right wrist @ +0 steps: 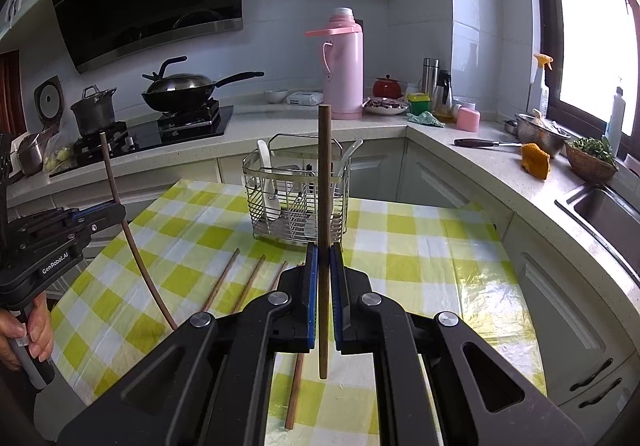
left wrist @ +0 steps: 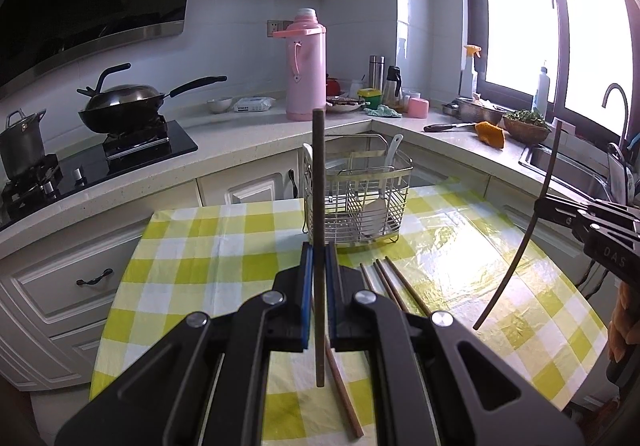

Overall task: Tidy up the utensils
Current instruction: 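Lift the chopstick upright with the right tool while the left tool raises its chopstick toward the holder, then lower the chopstick into the wire holder and open the right tool while the left tool releases its chopstick there, then move both tools back down over the loose wooden chopsticks on the cloth, then grasp one wooden chopstick with the right tool while the left tool grasps another chopstick, then lift the chopstick upright with the right tool while the left tool raises its chopstick toward the holder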

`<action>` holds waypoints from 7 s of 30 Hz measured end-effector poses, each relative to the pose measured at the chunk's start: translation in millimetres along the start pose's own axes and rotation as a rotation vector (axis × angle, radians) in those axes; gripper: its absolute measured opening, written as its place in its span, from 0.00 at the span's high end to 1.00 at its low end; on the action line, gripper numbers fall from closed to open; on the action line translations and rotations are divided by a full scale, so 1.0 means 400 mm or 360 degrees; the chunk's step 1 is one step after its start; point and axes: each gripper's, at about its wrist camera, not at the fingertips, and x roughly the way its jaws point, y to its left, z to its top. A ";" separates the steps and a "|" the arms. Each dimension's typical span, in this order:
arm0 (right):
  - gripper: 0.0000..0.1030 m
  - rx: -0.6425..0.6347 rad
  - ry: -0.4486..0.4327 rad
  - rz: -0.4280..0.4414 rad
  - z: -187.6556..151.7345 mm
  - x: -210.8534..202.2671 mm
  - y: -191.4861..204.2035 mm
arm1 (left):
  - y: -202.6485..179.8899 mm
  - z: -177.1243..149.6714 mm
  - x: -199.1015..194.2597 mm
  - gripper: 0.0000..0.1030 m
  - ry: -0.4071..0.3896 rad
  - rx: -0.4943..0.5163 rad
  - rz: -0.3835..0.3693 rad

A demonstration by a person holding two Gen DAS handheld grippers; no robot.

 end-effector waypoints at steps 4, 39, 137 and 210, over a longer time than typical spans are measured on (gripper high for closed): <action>0.93 0.0000 -0.0032 -0.0009 0.036 0.011 -0.011 | 0.007 0.040 0.018 0.94 -0.0013 -0.0021 -0.0022; 0.93 -0.0001 -0.0247 0.0095 0.535 0.234 -0.055 | -0.009 0.553 0.261 0.94 -0.0201 -0.0003 -0.0009; 0.56 0.0281 0.0422 0.0062 -0.229 0.326 -0.023 | 0.032 -0.208 0.365 0.26 0.0480 -0.0182 0.0130; 0.93 0.0134 0.0250 0.0159 -0.050 0.275 0.019 | 0.012 -0.067 0.240 0.94 0.0270 -0.0138 0.0025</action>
